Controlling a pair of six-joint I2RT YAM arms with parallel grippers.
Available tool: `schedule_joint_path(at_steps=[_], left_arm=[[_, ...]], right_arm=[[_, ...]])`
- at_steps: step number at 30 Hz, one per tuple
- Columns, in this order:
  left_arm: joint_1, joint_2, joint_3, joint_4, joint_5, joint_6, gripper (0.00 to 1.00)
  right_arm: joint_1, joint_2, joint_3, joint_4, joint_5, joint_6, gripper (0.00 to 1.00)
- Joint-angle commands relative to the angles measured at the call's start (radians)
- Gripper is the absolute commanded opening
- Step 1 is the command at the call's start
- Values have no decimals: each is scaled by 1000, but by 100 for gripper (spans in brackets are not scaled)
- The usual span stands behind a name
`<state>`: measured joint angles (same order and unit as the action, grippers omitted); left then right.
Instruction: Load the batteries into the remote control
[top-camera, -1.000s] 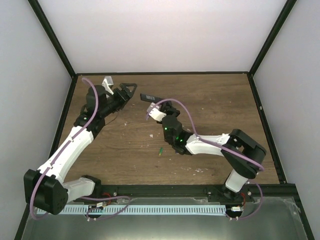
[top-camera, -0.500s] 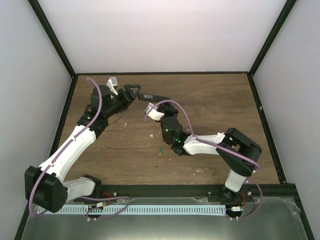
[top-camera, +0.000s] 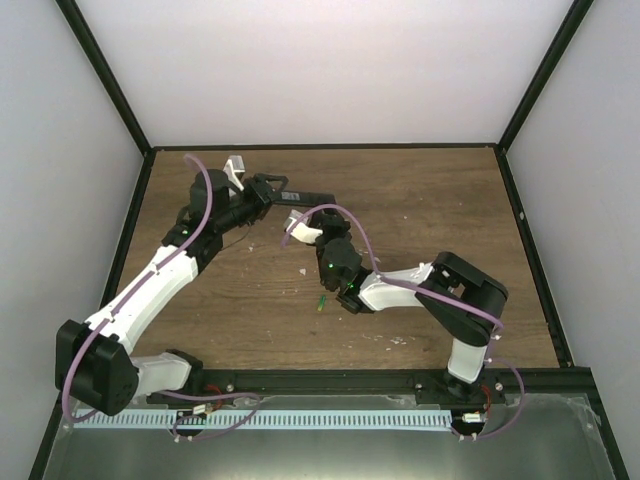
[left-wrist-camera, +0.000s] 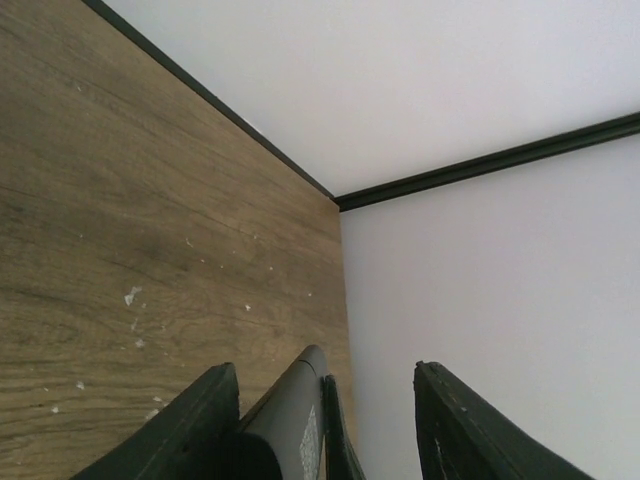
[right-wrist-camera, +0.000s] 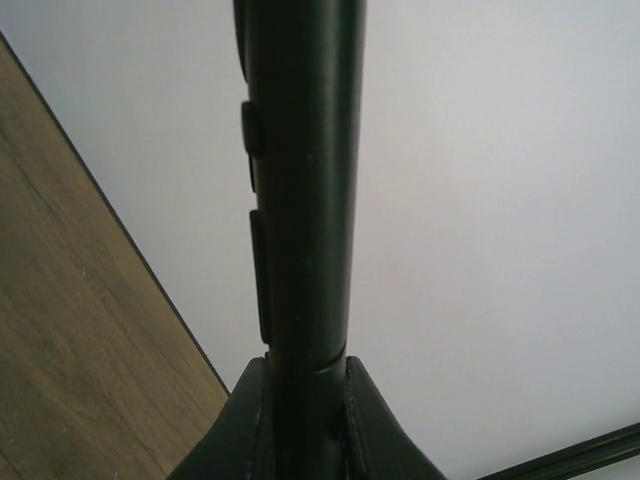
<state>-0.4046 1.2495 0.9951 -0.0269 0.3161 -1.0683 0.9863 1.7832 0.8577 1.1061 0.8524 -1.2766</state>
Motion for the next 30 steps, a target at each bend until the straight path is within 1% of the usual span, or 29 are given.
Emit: schedule_joint_path(at_steps=[1,5,10,13,14,15,18,21,23,25,26,27,30], left_arm=[[-3,1,3,55,23,-8,45],[-3,11,-3,83,43,-12,30],[-3,25,0,96,61,-13,16],[-3,31,0,101,70,-7,5],[-3,32,0,103,72,-3,1],[-3,33,-2,107,74,0,0],[-4,34,-10,120,77,11,0],[4,34,-19,140,88,28,0],[17,35,-29,168,110,40,0],[38,38,-35,194,146,58,0],[51,42,-36,199,164,71,0],[67,48,-35,207,195,83,0],[133,66,-33,213,301,131,0]], right_arm=[[8,25,41,112,12,-37,1],[8,43,41,151,16,-65,1],[8,46,38,170,21,-70,1],[6,40,37,201,39,-68,1],[5,36,36,203,40,-61,2],[4,31,36,190,40,-47,4],[-4,0,32,126,36,36,17],[-9,-67,34,-92,-14,214,41],[-18,-121,43,-274,-69,360,61],[-35,-171,51,-428,-131,491,85],[-48,-194,54,-490,-165,559,95],[-64,-212,54,-547,-197,597,99],[-106,-284,50,-717,-317,693,100]])
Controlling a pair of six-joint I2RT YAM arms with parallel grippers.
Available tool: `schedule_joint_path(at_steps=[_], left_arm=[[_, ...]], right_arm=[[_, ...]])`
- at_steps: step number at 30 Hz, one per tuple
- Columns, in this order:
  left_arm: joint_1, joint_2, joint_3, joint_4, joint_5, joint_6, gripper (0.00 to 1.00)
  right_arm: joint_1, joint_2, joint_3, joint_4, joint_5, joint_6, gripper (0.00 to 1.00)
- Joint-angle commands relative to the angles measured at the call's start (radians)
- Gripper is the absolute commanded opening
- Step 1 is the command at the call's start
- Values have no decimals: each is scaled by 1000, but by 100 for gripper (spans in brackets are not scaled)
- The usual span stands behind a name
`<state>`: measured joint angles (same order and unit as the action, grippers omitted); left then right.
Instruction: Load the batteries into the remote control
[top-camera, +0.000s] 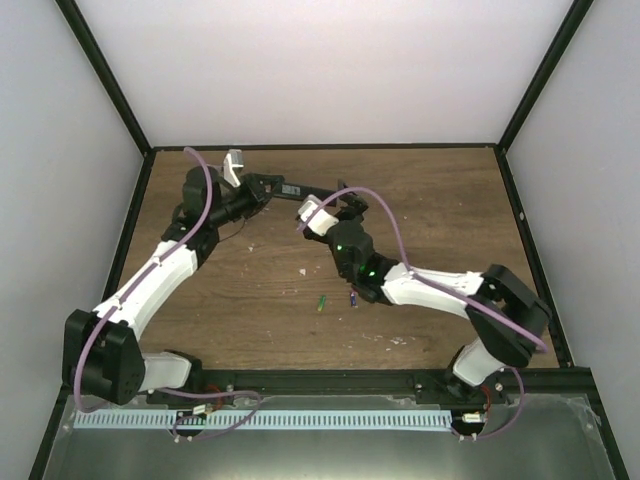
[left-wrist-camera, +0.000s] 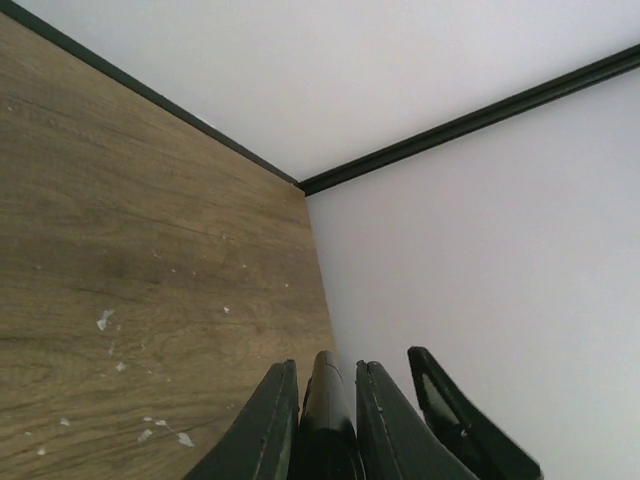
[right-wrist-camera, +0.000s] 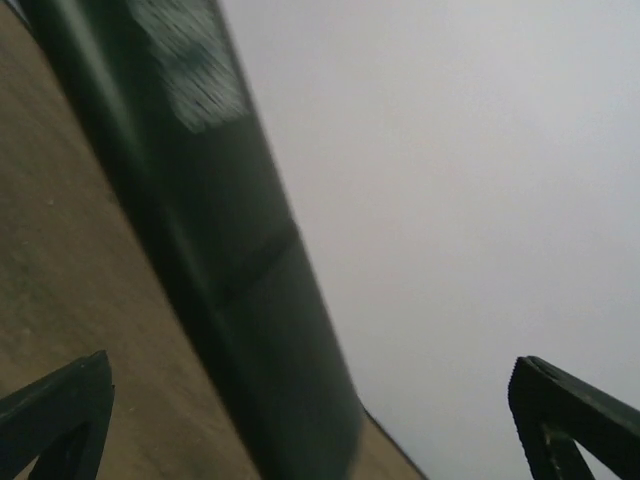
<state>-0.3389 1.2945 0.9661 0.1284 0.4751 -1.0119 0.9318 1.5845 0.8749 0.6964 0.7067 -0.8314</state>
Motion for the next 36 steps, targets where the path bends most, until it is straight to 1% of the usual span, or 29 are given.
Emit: schedule_joint_path(at_steps=[1,3,5,8,9,12,14,17,22,25,28,32,34,36], left_arm=[[87,28,-1,59,184,98,0],[121,38,12,31,258,157,0],[145,50,30,-7,343,244,0],[159,70,74,-102,435,370,0],[160,76,86,-128,460,400,0],[160,97,103,-139,555,442,0],[160,109,111,-137,603,455,0],[160,122,116,-138,646,468,0],[159,140,123,-142,697,479,0],[160,146,129,-155,718,494,0],[159,144,141,-198,727,534,0],[160,147,167,-279,710,603,0],[160,150,177,-306,703,623,0],[160,152,181,-319,697,635,0]], right_arm=[[-70,-113,35,-368,-234,292,100],[-114,-170,30,-454,-361,380,100],[-151,-227,3,-489,-480,424,100],[-190,-297,-50,-515,-639,424,100],[-203,-314,-63,-529,-712,416,100],[-231,-346,-94,-560,-848,391,100],[-240,-351,-96,-592,-909,379,100],[-242,-344,-91,-622,-945,367,100],[-241,-347,-117,-563,-944,361,100],[-242,-334,-106,-570,-964,356,99],[-241,-317,-86,-594,-986,349,92],[-242,-302,-58,-632,-1005,342,76],[-241,-296,-47,-647,-1010,338,70],[-241,-289,-41,-660,-1010,332,67]])
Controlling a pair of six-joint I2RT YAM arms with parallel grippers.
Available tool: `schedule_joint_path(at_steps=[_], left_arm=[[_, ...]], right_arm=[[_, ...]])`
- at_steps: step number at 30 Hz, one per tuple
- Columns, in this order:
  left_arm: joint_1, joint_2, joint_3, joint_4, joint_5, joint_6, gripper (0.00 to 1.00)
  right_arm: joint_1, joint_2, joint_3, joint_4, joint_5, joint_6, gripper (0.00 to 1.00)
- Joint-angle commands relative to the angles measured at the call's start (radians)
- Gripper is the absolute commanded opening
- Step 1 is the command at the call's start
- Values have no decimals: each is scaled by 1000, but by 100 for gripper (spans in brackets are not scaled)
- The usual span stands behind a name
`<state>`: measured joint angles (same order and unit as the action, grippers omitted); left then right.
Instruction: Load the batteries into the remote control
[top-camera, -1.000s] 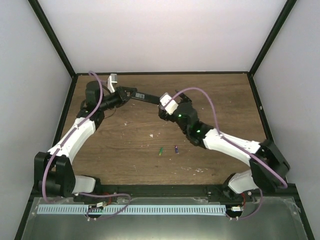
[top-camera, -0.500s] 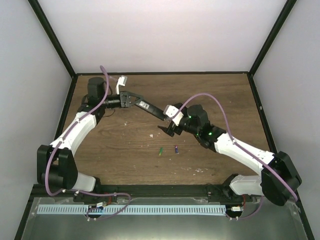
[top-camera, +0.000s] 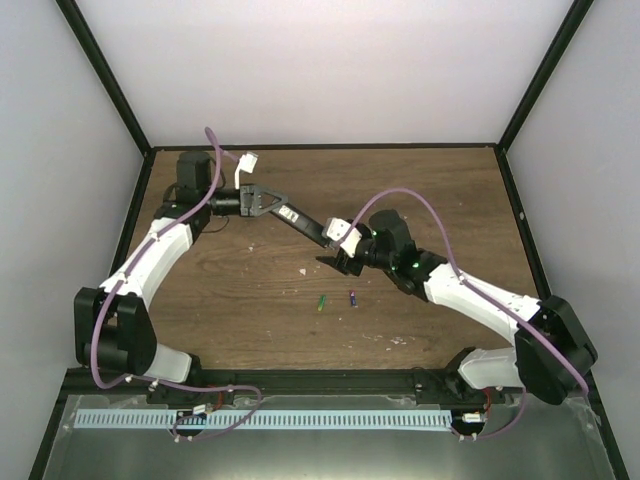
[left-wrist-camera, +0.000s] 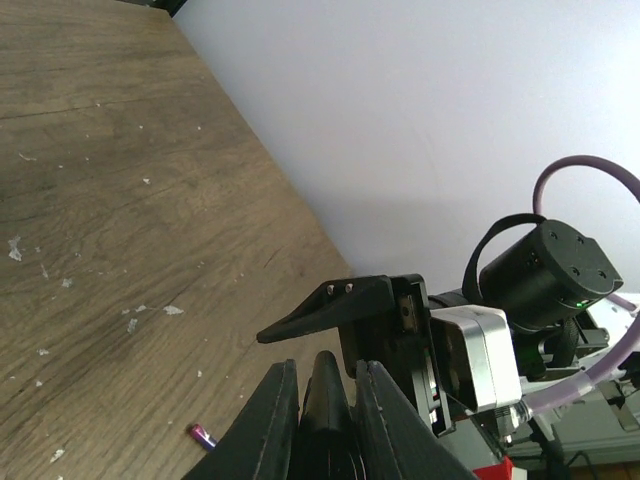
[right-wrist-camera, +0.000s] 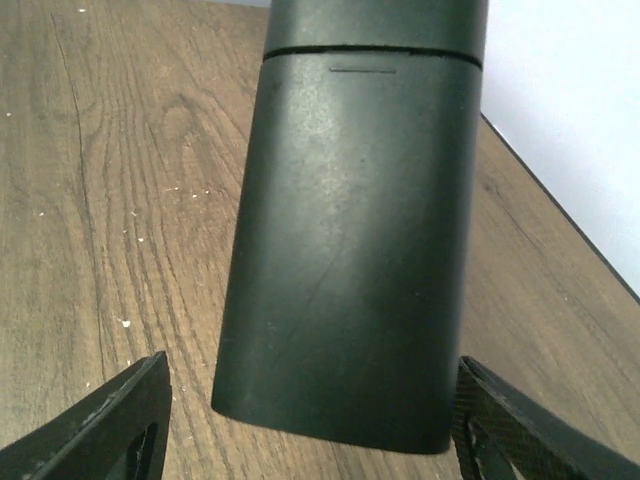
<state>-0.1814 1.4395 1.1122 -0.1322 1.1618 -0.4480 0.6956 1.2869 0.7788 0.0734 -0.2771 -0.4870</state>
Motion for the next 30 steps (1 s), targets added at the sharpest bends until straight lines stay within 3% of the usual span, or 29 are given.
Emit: schedule_joint_path(at_steps=[1,9,30], left_arm=[[2,9,37,-64,8,76,0],[2,29,59,-134,4,134,0],[0,56,68,-189,-57,194,0]], right_arm=[[-5,10,59,-41,-25,-13,66],[-5,12,61,-28,46,-29,71],[-2,103,177,-96,-54,3,67]])
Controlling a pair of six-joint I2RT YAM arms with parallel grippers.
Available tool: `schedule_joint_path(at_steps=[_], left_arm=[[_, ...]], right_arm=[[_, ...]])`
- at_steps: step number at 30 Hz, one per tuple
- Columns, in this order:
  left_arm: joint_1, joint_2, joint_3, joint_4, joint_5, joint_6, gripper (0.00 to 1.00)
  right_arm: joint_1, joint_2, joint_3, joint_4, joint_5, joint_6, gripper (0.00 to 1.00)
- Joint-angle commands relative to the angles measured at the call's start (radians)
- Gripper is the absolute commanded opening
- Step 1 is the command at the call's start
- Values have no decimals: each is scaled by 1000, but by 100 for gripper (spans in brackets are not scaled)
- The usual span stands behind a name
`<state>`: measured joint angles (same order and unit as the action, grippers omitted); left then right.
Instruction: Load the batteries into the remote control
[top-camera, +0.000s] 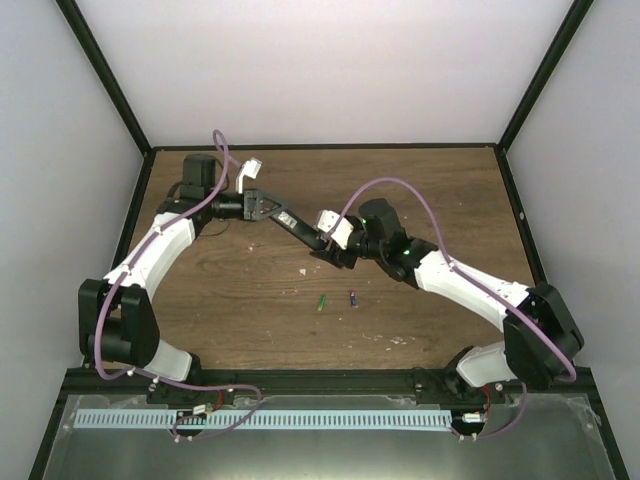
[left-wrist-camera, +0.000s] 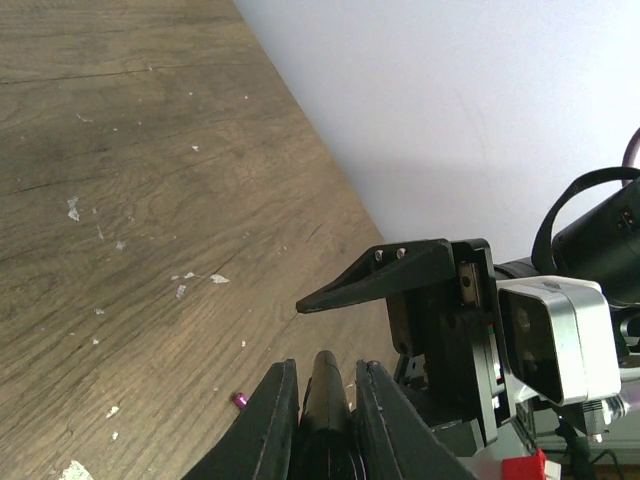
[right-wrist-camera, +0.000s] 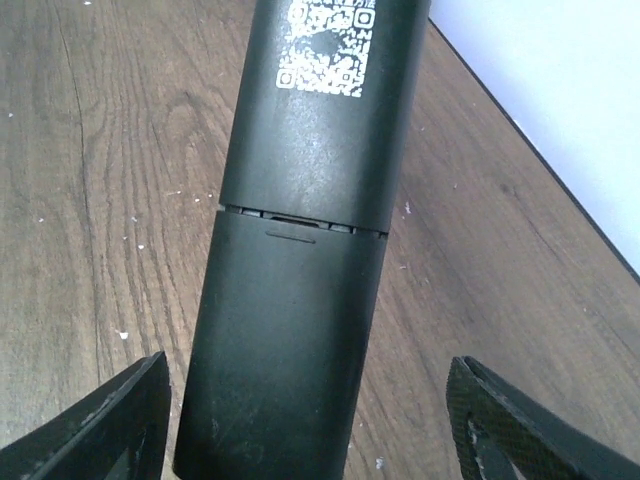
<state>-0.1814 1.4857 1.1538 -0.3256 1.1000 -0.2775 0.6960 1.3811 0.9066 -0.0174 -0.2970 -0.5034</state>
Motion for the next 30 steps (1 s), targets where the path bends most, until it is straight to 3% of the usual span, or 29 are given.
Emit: schedule_joint_path(at_steps=[1,23,30], left_arm=[[-1,11,26,4,3,26,0],[-12,22,27,5,-1,24,0],[-13,21,27,13,2,16,0]], right_arm=[[-3,15,54,-5,-36,25,66],[-3,40,86,-17,-47,28,50],[-3,45,84,-17,-39,25,53]])
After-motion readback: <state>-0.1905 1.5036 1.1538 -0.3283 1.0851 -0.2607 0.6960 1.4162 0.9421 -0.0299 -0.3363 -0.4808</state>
